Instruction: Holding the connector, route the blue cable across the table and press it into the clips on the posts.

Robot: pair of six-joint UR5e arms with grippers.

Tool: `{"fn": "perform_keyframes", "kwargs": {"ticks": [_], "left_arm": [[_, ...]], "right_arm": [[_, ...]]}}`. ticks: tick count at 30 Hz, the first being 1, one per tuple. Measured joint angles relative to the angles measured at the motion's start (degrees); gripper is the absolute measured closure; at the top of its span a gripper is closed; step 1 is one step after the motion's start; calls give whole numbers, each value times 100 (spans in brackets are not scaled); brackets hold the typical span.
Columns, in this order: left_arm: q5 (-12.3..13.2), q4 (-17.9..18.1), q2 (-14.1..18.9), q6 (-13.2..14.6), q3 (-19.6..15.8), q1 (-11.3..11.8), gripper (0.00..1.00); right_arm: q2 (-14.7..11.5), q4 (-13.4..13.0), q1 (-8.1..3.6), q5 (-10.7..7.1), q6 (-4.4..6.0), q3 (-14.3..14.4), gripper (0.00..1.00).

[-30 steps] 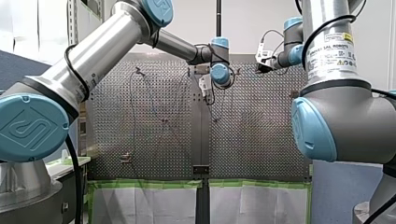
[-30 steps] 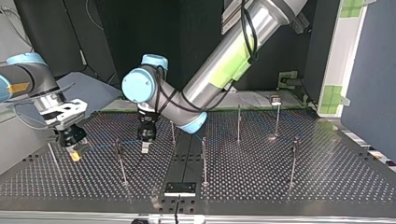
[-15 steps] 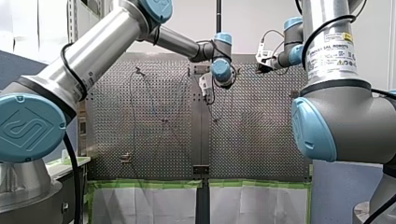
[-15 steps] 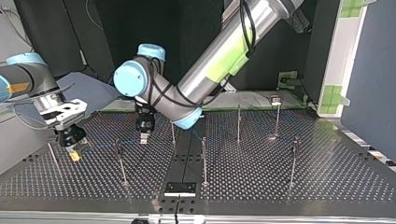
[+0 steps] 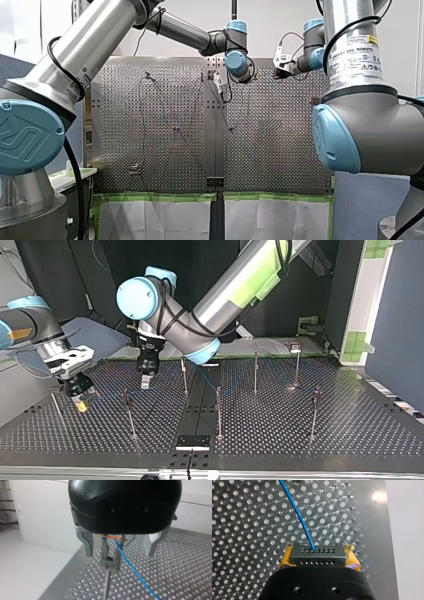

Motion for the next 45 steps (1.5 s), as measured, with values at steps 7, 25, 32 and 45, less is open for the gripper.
{"fn": "perform_keyframes", "kwargs": {"ticks": [7, 25, 32, 45], "left_arm": [[-8, 334, 334, -45, -334, -5, 1], [-329, 1324, 1322, -159, -1321, 121, 1], [-419, 1569, 1645, -99, -1644, 121, 1], [-433, 1651, 2360, -53, -2360, 119, 1]], "right_arm": [[0, -1, -16, 0, 6, -1, 100], [1, 8, 34, 0, 16, -1, 100], [0, 10, 41, 0, 17, 2, 100], [1, 10, 42, 6, 16, 2, 100]]}}
